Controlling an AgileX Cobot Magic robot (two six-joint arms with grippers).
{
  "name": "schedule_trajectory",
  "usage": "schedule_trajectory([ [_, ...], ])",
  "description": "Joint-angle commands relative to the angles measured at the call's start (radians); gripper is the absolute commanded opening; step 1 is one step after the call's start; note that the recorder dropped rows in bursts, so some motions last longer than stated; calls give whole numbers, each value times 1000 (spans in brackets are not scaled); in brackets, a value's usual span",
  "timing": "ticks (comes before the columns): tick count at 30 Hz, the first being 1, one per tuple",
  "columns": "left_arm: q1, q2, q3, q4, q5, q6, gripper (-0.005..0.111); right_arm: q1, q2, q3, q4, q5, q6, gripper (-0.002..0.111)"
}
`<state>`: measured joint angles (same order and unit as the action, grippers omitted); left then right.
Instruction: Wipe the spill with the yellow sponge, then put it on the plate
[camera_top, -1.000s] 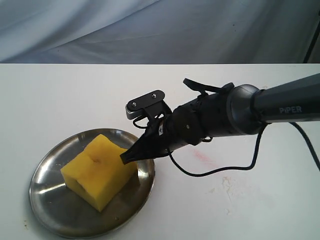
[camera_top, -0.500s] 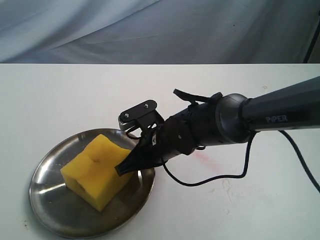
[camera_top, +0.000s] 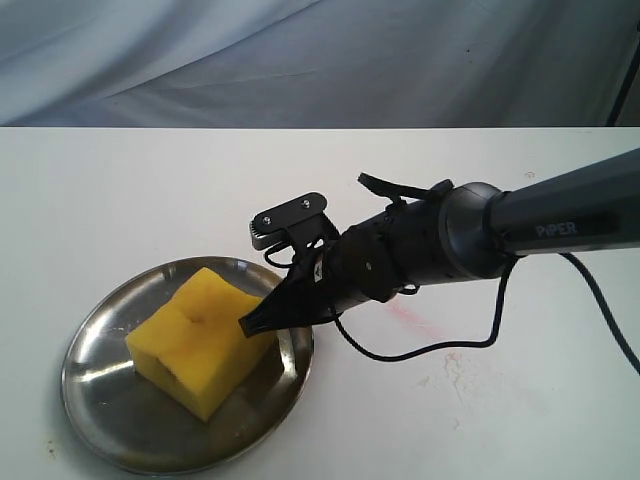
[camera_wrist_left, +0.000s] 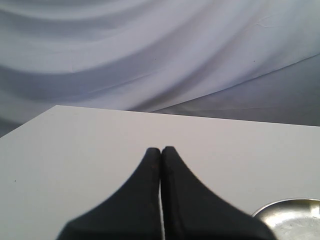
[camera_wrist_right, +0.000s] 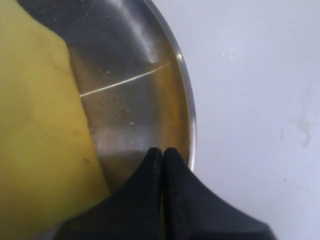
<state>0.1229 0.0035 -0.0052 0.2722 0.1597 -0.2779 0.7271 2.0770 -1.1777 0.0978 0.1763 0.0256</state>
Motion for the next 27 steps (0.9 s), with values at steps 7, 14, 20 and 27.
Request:
schedule_trajectory([
  [7,-5,-4,5,1,-1,-1,0,-29,-3,1,-2,-7,9,0],
  [14,-5,-4,5,1,-1,-1,0,-39,-3,1,-2,-10,20,0],
  [20,-5,-4,5,1,-1,-3,0,-39,-5,1,-2,-43,20,0],
  [27,-5,-4,5,1,-1,-3,0,-74,-84,1,-2,-132,27,0],
])
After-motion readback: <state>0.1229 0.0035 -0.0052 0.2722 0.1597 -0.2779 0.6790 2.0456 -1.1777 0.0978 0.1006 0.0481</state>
